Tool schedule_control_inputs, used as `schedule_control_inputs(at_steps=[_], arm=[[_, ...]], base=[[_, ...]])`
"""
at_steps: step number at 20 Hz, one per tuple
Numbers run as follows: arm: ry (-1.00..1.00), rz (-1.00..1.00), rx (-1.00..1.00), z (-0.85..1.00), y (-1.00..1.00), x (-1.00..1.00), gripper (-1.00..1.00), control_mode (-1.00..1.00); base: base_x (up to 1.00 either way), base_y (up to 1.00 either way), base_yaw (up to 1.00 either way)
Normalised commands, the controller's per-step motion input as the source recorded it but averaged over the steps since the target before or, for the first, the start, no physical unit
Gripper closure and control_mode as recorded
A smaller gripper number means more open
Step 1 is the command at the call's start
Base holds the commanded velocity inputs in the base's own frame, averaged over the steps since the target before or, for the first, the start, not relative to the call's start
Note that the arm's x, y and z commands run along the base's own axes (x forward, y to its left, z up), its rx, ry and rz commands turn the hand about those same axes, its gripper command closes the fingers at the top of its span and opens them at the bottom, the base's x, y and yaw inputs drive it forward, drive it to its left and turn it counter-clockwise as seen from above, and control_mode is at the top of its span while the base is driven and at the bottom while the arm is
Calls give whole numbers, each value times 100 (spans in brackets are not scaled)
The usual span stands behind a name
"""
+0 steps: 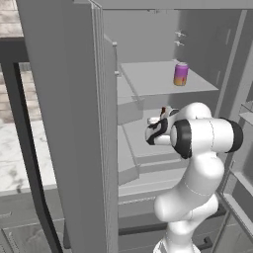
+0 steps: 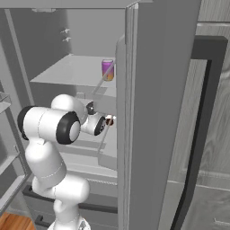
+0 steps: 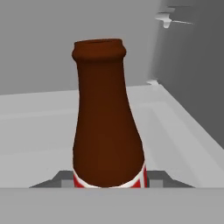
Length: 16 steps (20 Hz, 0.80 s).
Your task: Open the fridge, grab two sodas, and place both sodas inside the bowl with ice on the dining counter.
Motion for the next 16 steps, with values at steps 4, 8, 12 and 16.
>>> schedule_control_inputs(at_steps=[4,8,12,16], arm=[[0,0,0,0,0,0,100,-100],[0,0,0,-1,0,0,100,-100],[0,0,0,-6,0,0,100,-100],[-4,0,0,-10,0,-12,100,-100]], base=[[0,0,0],[0,0,0],[0,0,0],[0,0,0]])
